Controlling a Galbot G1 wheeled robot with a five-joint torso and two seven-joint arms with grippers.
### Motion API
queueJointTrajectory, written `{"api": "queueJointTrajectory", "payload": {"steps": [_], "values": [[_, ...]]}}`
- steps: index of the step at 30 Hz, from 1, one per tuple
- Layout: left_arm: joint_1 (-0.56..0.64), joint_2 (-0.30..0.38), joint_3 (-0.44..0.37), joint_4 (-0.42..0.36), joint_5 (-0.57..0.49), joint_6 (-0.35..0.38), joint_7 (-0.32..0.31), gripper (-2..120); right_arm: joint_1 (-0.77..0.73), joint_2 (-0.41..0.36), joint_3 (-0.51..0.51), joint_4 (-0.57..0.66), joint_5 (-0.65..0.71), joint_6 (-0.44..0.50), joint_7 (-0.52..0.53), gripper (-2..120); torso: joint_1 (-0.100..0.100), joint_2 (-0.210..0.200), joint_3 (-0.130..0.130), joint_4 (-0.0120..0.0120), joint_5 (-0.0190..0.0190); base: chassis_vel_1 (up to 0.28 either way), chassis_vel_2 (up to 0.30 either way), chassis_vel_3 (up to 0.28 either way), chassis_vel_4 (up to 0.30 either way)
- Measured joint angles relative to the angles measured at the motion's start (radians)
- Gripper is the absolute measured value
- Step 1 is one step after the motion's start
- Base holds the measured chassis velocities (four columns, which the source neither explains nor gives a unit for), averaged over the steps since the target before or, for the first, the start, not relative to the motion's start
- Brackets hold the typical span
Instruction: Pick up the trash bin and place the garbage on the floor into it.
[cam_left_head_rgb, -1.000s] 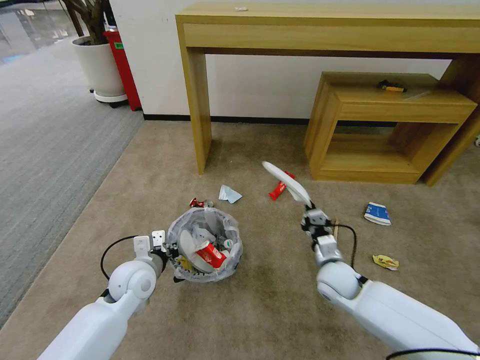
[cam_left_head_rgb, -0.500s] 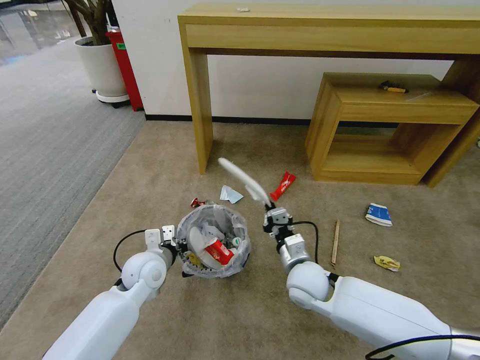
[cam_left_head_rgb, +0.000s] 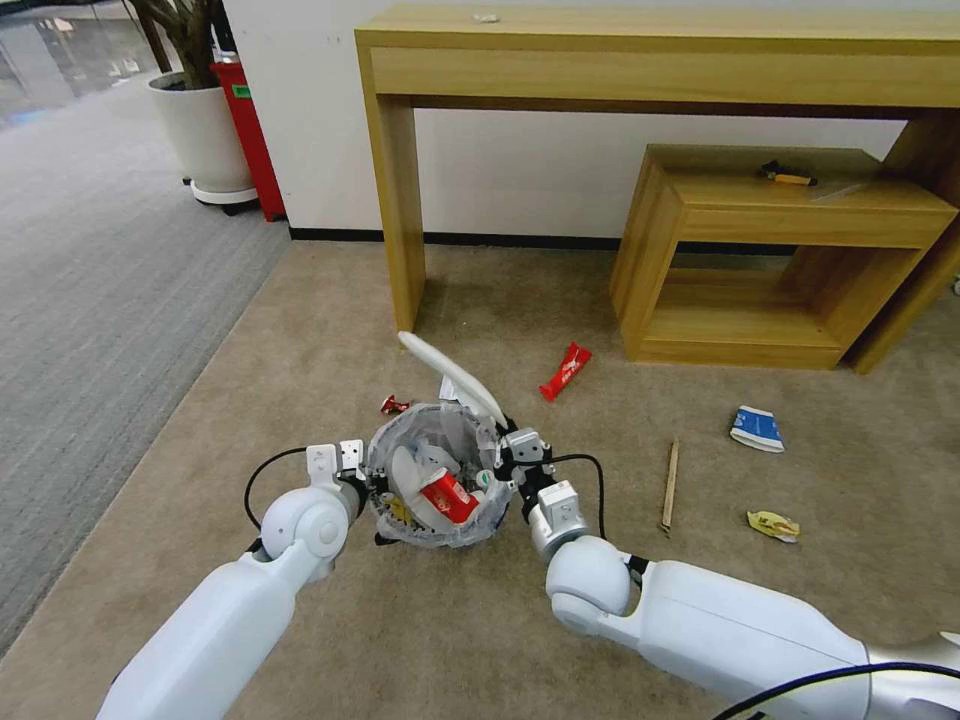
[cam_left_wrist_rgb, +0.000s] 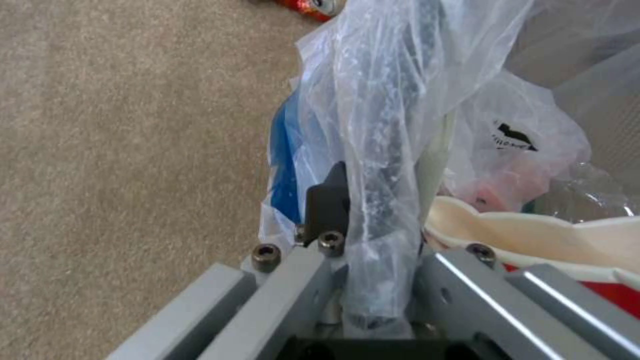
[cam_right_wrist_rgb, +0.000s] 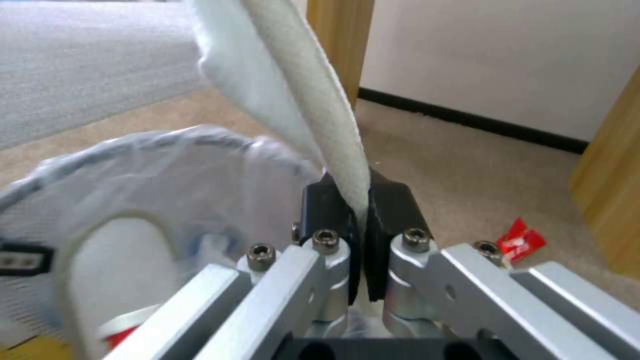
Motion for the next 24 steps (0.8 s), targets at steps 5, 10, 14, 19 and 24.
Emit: {"api": "queueJointTrajectory", "payload": {"steps": [5, 10, 14, 19, 24], "values": [[-0.024, -0.008, 0.013, 0.013, -0.008, 0.001, -0.006, 0, -0.004, 0.029, -0.020, -0.015, -0.001, 0.003, 0.007, 2, 0.000, 0.000, 0.000, 0.0002, 0.0001, 0.000, 0.000, 0.000, 0.000], [-0.044, -0.016, 0.027, 0.023, -0.014, 0.001, -0.012, 0, -0.006, 0.064, -0.036, -0.032, -0.006, 0.007, 0.010, 2, 0.000, 0.000, 0.000, 0.0001, 0.0001, 0.000, 0.000, 0.000, 0.000], [-0.054, -0.023, 0.033, 0.030, -0.015, 0.001, -0.013, 0, 0.003, 0.097, -0.041, -0.040, -0.001, 0.004, 0.019, 2, 0.000, 0.000, 0.000, 0.0003, 0.0001, 0.000, 0.000, 0.000, 0.000], [-0.057, -0.026, 0.030, 0.030, -0.018, 0.001, -0.014, 0, -0.018, 0.084, -0.044, -0.054, -0.017, 0.007, 0.015, 2, 0.000, 0.000, 0.000, 0.0000, 0.0001, 0.000, 0.000, 0.000, 0.000], [-0.063, -0.019, 0.023, 0.032, -0.026, 0.001, -0.012, 0, -0.070, 0.053, -0.021, -0.073, -0.052, 0.021, 0.000, 2, 0.000, 0.000, 0.000, -0.0003, 0.0000, 0.000, 0.000, 0.000, 0.000]]}}
